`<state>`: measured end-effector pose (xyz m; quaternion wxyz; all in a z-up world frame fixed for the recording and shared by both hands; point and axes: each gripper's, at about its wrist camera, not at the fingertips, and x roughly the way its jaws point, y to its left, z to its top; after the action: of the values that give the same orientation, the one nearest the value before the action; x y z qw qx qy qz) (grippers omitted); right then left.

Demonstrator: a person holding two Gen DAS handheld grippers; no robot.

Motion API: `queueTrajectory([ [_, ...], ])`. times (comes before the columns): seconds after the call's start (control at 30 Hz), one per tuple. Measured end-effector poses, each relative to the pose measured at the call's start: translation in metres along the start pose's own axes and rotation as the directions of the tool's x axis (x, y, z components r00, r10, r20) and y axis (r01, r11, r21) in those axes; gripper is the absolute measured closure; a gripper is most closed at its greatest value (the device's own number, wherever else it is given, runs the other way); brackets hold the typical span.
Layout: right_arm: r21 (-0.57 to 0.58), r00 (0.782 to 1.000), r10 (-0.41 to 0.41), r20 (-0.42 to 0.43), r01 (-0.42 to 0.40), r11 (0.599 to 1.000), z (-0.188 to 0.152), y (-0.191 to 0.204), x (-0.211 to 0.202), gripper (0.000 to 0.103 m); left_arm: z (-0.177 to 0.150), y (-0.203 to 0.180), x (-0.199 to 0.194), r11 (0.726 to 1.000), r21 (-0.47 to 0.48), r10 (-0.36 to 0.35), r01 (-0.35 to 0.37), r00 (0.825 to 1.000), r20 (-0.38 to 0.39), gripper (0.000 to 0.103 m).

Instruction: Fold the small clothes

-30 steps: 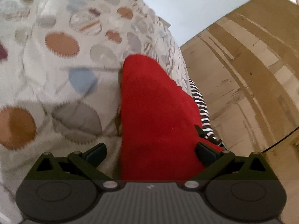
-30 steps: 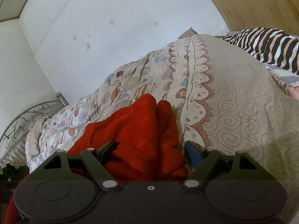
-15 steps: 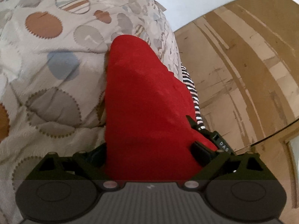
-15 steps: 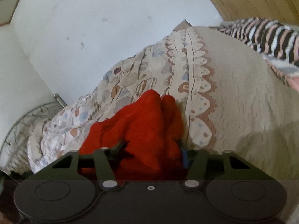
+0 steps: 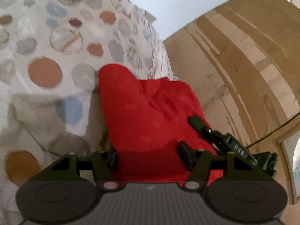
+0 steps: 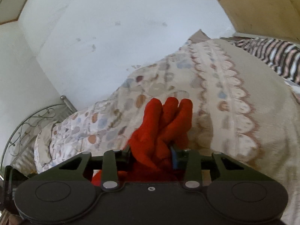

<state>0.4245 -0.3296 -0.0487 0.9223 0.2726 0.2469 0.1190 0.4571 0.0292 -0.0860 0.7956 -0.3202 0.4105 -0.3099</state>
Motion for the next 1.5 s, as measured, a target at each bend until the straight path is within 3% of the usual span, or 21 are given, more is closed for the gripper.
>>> queueTrajectory([
  [0.3, -0.028, 0.995, 0.102, -0.008, -0.102, 0.994, -0.006, 0.068, 0.043, 0.066, 0.028, 0.036, -0.063, 0.999, -0.039, 0.042, -0.038, 0.992, 0.117, 0.039],
  [0.53, -0.025, 0.982, 0.188, -0.016, -0.189, 0.982, -0.014, 0.107, 0.092, 0.066, 0.047, 0.052, -0.108, 0.986, 0.013, 0.157, -0.164, 0.962, 0.225, 0.039],
  [0.63, -0.034, 0.985, 0.161, -0.063, -0.164, 0.986, -0.028, 0.108, 0.115, 0.066, 0.041, 0.066, -0.105, 0.967, 0.04, 0.237, -0.251, 0.947, 0.215, 0.039],
  [0.7, -0.055, 0.989, 0.09, -0.121, -0.097, 0.994, -0.043, 0.102, 0.131, 0.066, 0.03, 0.08, -0.093, 0.944, 0.062, 0.31, -0.325, 0.933, 0.183, 0.038],
  [0.77, -0.062, 0.992, 0.017, -0.127, -0.025, 0.998, -0.056, 0.09, 0.139, 0.065, 0.019, 0.09, -0.091, 0.94, 0.085, 0.307, -0.331, 0.927, 0.213, 0.03],
  [0.87, 0.037, 0.992, 0.019, -0.127, -0.014, 0.999, -0.063, 0.061, 0.136, 0.062, 0.011, 0.091, -0.089, 0.937, 0.096, 0.307, -0.335, 0.923, 0.232, 0.022],
  [1.07, -0.025, 0.992, -0.024, -0.121, 0.022, 0.999, -0.067, 0.055, 0.135, 0.057, -0.007, 0.07, -0.067, 0.879, 0.188, 0.378, -0.437, 0.882, 0.281, 0.016],
  [1.2, 0.016, 0.992, -0.027, -0.121, 0.029, 0.999, -0.07, 0.045, 0.13, 0.048, -0.01, 0.07, -0.068, 0.878, 0.17, 0.391, -0.448, 0.875, 0.285, 0.012],
  [1.37, -0.025, 0.993, -0.044, -0.111, 0.042, 0.999, -0.069, 0.055, 0.121, 0.045, -0.005, 0.069, -0.072, 0.869, 0.15, 0.418, -0.472, 0.861, 0.289, 0.007],
  [1.5, -0.082, 0.994, -0.059, -0.094, 0.052, 0.995, -0.066, 0.067, 0.114, 0.032, -0.001, 0.062, -0.081, 0.848, 0.126, 0.461, -0.516, 0.832, 0.309, 0.003],
])
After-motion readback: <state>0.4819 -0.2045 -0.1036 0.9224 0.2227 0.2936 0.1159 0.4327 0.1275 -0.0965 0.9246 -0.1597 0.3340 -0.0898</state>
